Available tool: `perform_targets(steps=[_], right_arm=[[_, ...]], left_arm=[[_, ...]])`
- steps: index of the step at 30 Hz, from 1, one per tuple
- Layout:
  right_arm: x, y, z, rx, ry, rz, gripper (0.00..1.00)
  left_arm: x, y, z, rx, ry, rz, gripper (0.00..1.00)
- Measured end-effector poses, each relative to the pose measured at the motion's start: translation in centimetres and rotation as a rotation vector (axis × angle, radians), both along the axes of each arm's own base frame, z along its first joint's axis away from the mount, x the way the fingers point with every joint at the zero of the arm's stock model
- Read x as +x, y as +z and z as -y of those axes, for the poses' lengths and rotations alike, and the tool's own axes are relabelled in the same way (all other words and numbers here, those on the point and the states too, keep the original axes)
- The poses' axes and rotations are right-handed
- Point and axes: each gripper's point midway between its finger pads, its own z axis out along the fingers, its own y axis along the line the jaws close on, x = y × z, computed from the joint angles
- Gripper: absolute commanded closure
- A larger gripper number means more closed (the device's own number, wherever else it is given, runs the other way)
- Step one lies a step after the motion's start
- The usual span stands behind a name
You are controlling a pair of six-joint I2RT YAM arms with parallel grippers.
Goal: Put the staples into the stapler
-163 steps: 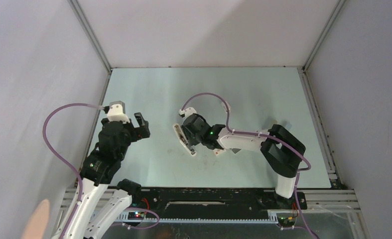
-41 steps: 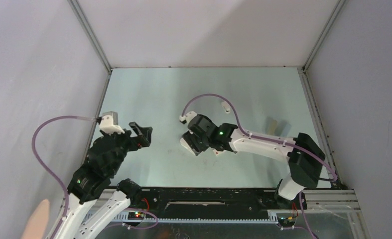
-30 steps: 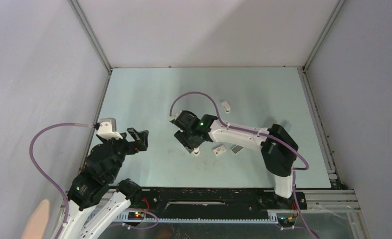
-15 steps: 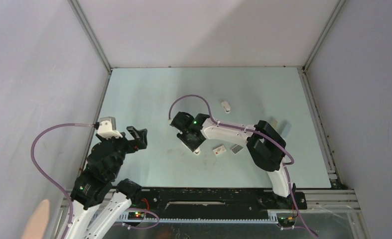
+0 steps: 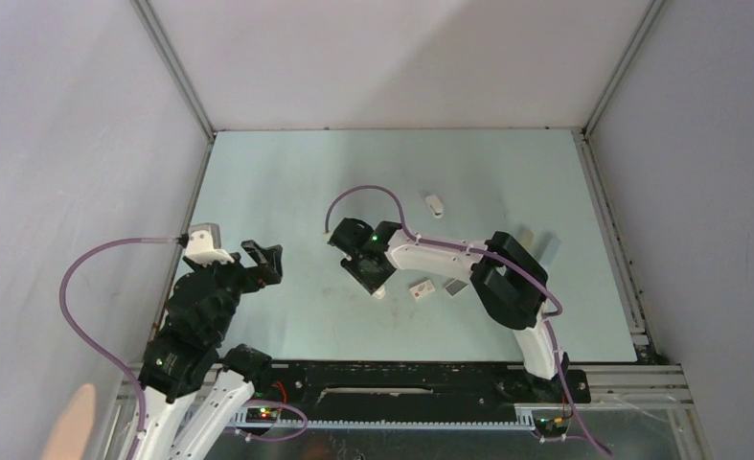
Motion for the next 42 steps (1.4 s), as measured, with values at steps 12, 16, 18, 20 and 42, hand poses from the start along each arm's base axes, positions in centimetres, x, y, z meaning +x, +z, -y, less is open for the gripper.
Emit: perform_targets(steps=[12,16,18,20,42], right_arm=[[4.1,1.3,2.8,0.037,-0.137,0.003,1.0],[9.1,2.0,6.8,0.011,-0.28,0.037,0.99],[11.8,2.4,8.4,0.009,-0.346,0.066,0.96],[13.8,2.6,9.6,0.007,-0.393,0.089,0.91],[17.1,7.4,13.5,0.077,-0.487,0.164,0.36]], left_arm=[[0.0,0.0,-0.1,-0.002,0.005,0.0,0.0],[0.0,0.0,-0.2,-0.001,0.007,0.0,0.0],[0.0,0.0,-0.2,-0.001,0.009,0.0,0.0],[0.0,0.0,-0.2,-0.001,0.011,0.0,0.0],[-0.1,-0.3,-0.5,0.004,0.022,-0.013,0.01]])
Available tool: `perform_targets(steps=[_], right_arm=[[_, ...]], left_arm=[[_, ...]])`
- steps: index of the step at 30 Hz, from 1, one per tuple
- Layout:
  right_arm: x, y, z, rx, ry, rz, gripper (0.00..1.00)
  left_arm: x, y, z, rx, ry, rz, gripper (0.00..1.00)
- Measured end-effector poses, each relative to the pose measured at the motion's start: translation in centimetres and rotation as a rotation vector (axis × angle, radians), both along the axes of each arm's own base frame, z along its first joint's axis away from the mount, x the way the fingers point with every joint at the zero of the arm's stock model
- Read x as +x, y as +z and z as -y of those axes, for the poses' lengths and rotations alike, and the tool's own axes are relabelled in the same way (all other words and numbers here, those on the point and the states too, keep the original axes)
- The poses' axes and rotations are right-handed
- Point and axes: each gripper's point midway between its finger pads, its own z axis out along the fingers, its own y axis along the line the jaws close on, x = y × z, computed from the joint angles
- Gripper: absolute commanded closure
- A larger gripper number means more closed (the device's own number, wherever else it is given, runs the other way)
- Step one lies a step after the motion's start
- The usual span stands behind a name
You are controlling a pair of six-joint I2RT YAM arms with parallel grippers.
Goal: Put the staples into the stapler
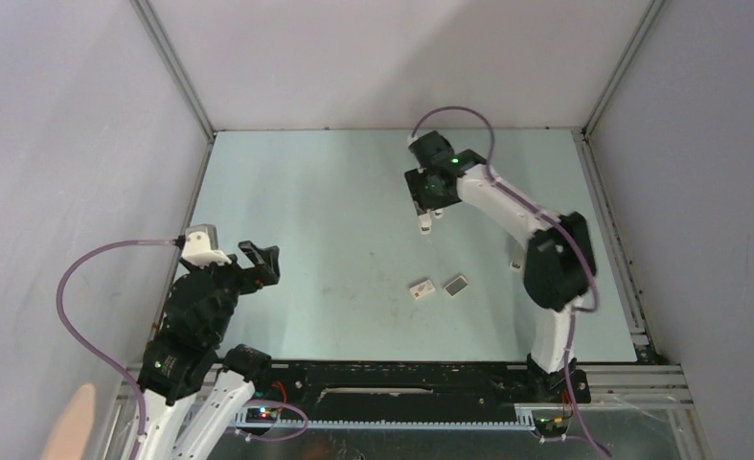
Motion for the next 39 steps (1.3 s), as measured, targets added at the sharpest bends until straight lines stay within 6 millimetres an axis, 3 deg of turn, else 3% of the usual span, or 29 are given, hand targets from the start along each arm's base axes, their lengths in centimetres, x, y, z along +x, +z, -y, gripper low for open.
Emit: perform_targets(steps=[2,5,10,13,17,23,28,32,36,39], right_arm=[[-1.0,3.0,0.9,0.028,-0.009,0.057,0.34],[-2.9,9.0,3.2,0.093,-0.042,0.196,0.29],[-7.2,17.0,8.6,0.191,-0.149,0.441,0.23],[-10.6,20.6,12.2,0.239,-0.227,0.58,0.19],[-14.8,23.6,16.2,0.292,-0.311,0.737,0.12],[-21.3,26.4,22.0,0.374,-0.445,0.957,0.01],[-24.7,25.5,25.2,0.399,-0.527,1.06,0.01],[-25.6,23.6,26.2,0.386,-0.555,1.081,0.01],[-25.6,21.7,26.6,0.352,-0.565,1.077,0.01],[-25.6,21.3,26.7,0.343,-0.565,1.082,0.01]], left_arm=[[-0.4,0.7,-0.2,-0.001,0.003,0.01,0.02],[-1.3,2.6,-0.9,0.001,0.015,0.053,0.02],[-3.3,6.5,-2.8,0.006,0.066,0.158,0.02],[-4.4,8.0,-4.0,0.015,0.099,0.205,0.02],[-5.4,9.2,-5.2,0.03,0.137,0.248,0.02],[-6.9,9.8,-6.6,0.051,0.181,0.299,0.02],[-8.1,10.1,-7.6,0.045,0.209,0.36,0.02],[-8.2,9.7,-7.9,0.029,0.23,0.404,0.02],[-6.7,8.5,-7.6,0.038,0.241,0.385,0.02],[-5.6,7.0,-7.2,0.052,0.242,0.355,0.02]])
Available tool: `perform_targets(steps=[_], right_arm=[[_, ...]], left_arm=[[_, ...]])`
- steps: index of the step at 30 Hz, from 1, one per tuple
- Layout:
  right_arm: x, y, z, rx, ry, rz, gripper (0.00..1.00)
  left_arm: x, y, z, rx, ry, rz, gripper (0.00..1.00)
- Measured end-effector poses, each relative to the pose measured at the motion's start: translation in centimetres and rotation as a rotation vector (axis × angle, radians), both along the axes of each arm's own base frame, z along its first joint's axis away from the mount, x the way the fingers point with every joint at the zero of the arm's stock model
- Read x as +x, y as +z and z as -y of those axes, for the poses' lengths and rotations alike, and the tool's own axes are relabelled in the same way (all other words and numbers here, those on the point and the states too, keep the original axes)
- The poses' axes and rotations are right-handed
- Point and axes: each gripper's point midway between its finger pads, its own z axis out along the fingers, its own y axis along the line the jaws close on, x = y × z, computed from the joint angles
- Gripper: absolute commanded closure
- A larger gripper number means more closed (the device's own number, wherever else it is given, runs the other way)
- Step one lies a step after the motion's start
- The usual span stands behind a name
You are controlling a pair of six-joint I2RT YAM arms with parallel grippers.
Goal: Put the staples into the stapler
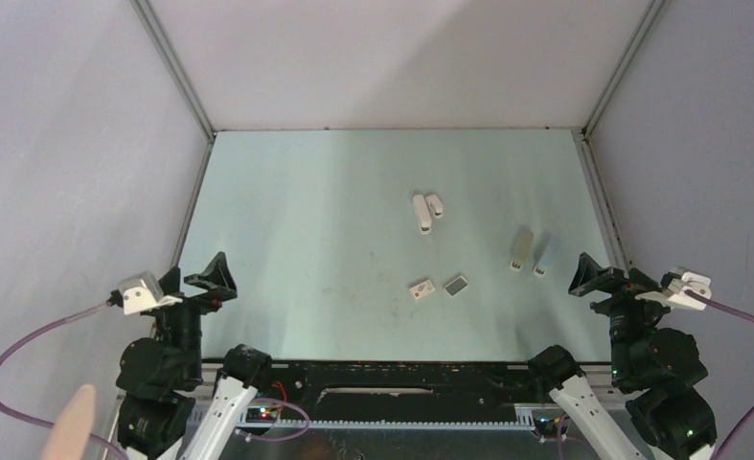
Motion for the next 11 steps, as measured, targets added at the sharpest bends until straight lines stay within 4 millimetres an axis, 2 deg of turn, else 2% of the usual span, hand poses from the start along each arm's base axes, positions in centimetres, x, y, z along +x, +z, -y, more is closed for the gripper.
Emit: perform_targets(steps=[5,11], right_arm=[[-0.15,0.32,0.15,0.001,-0.003,0.023,0.01],[-0.14,0.26,0.16,-0.005,-0.011,0.022,0.01]], left_arm=[[0.84,-0.72,0.03,-0.008,0.018,-0.004,0.02],[1.25,-0.52,0.03,-0.028,0.028,0.018,0.02]])
